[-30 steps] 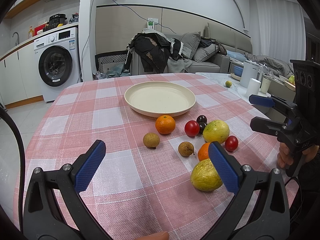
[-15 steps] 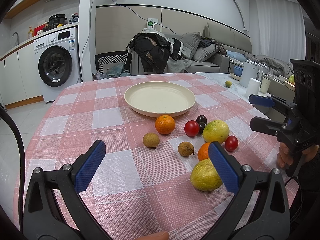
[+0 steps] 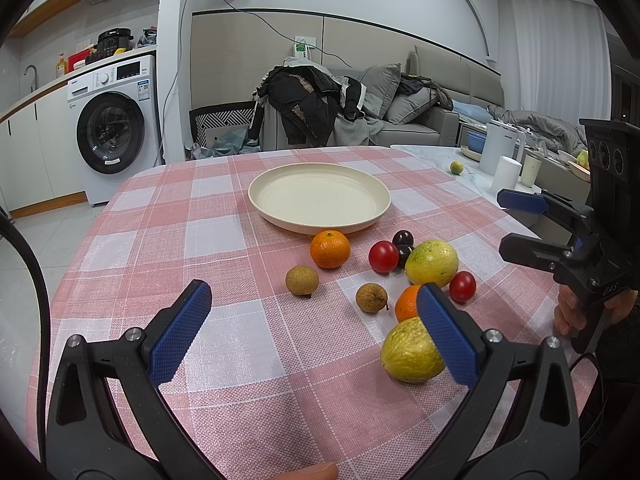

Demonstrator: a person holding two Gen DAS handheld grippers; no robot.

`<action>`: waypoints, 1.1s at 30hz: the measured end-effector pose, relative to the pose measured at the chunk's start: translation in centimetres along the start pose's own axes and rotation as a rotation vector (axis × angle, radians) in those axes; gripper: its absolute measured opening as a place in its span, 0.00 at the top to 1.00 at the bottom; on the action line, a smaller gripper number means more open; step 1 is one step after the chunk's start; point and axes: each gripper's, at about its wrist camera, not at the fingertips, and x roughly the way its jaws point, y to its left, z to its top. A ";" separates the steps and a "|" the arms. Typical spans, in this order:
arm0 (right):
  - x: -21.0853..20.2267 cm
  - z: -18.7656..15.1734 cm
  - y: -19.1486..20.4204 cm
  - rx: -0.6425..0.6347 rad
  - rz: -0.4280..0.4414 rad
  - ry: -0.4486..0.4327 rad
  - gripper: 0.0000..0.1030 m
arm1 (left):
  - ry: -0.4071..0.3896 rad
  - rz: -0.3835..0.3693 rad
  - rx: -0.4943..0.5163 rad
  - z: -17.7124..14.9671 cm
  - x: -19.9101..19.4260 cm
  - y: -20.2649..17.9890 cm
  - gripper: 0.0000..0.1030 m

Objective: Organize fruits
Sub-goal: 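Grasp the green-yellow guava with the left tool while the right tool grasps a red tomato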

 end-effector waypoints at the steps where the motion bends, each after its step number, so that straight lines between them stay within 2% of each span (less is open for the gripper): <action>1: 0.0 0.0 0.0 0.000 0.000 0.000 0.00 | 0.000 0.000 0.000 0.0 0.0 0.0 0.01; 11: -0.1 -0.2 -0.1 0.000 -0.003 0.000 0.00 | -0.002 0.002 0.002 0.0 -0.1 -0.1 0.01; 21: -0.1 -0.5 -0.7 0.016 -0.061 -0.001 0.00 | 0.018 -0.025 -0.002 0.0 -0.1 -0.1 0.01; 23: 0.1 -0.3 -0.9 0.023 -0.093 0.020 0.00 | 0.040 -0.036 0.007 0.0 0.1 -0.4 0.01; 26: 0.9 -0.1 -0.7 0.003 -0.135 0.103 0.00 | 0.065 -0.054 0.031 -0.2 0.2 -1.2 0.01; 30: 1.5 -0.4 -0.5 0.000 -0.120 0.183 0.00 | 0.115 -0.089 0.056 -0.5 0.6 -2.4 0.01; 33: 2.6 -1.0 -0.5 0.012 -0.087 0.281 0.00 | 0.158 -0.117 0.073 -0.8 1.1 -3.1 0.01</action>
